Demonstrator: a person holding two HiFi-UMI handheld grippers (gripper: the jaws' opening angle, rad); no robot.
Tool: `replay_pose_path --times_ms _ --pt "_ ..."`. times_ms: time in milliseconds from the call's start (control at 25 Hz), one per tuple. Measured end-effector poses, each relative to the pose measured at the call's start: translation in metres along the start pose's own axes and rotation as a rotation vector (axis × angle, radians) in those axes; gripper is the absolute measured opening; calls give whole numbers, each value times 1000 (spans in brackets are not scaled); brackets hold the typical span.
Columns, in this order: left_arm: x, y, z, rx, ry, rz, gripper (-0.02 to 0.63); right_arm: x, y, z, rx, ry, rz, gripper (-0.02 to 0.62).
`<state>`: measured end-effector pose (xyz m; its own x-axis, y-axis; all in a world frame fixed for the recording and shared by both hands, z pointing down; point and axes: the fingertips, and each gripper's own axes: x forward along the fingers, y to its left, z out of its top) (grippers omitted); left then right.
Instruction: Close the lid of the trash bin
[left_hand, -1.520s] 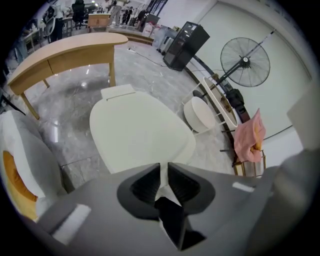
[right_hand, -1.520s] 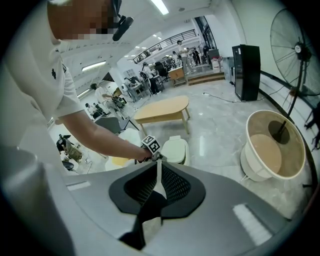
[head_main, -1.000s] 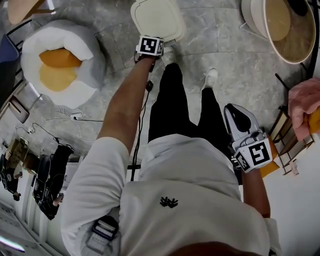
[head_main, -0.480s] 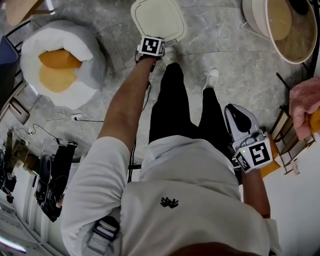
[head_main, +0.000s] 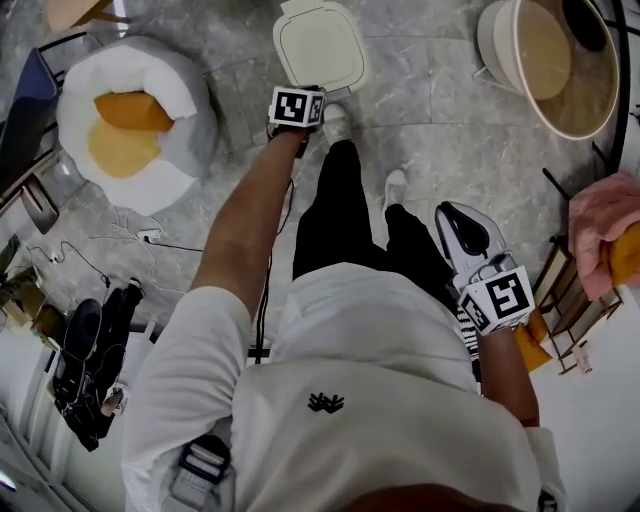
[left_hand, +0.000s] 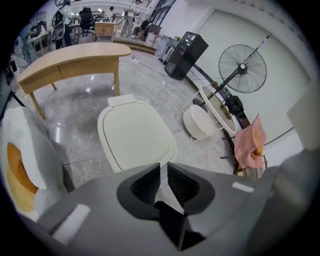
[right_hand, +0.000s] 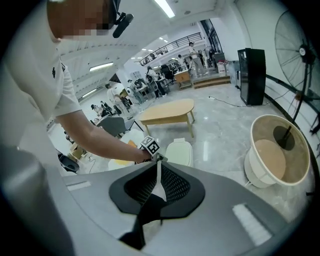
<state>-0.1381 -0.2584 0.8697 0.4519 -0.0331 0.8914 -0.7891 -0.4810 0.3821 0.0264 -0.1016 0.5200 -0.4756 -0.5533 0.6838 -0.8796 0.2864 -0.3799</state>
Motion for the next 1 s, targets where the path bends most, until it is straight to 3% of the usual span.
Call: replay_pose_path --times_ms 240,480,760,1000 --pt "-75 -56 -17 -34 -120 -5 97 -45 14 -3 -76 -67 63 23" --pt "-161 -130 -17 -50 -313 -45 98 -97 16 -1 -187 -151 112 23" --pt "-254 -221 -41 9 -484 -76 97 -154 21 -13 -261 -217 145 23" --pt "-312 -302 -73 70 -577 -111 90 -192 27 -25 -292 -259 176 23"
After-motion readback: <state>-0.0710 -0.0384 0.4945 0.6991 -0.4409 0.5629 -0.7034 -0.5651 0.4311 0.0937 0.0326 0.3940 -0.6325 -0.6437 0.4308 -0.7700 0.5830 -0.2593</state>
